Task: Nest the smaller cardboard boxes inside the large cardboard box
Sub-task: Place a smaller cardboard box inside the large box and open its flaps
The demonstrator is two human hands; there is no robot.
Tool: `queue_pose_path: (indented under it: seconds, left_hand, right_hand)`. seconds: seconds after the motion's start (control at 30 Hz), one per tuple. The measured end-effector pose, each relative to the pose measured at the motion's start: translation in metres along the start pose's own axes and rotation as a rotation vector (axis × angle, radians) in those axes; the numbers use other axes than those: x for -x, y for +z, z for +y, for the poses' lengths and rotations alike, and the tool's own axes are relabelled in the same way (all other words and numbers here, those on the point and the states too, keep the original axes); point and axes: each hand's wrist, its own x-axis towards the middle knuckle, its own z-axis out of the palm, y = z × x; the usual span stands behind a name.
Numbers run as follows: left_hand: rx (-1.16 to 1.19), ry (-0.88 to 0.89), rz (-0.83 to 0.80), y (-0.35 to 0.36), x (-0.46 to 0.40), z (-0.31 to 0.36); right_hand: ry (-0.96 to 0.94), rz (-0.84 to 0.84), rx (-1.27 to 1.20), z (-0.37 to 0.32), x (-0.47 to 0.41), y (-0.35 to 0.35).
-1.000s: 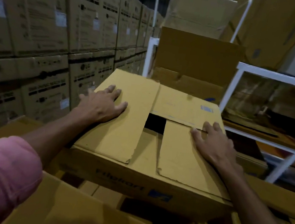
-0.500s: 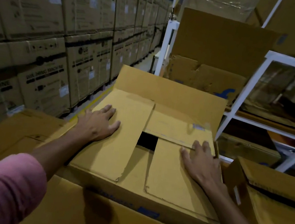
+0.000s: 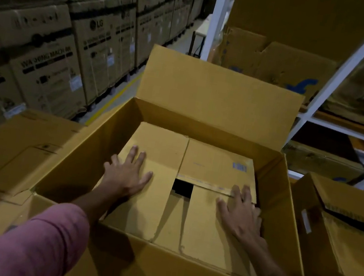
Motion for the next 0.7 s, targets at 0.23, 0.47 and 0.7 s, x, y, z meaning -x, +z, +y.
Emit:
queue_pose_path:
  seconds: [0.23,0.47,0.7]
  left_hand:
    - [-0.033,0.018,0.036,0.009,-0.007,0.0]
    - [-0.041,0.021,0.004,0.009,-0.009,0.001]
    - [-0.02,0.021,-0.045,0.005,-0.011,0.001]
  right_hand:
    - [0.015,0.0,0.159,0.0,-0.016,0.013]
    - [0.031,-0.05,0.199,0.002,-0.019,0.015]
    - [0.02,-0.07,0.204,0.001,-0.018,0.013]
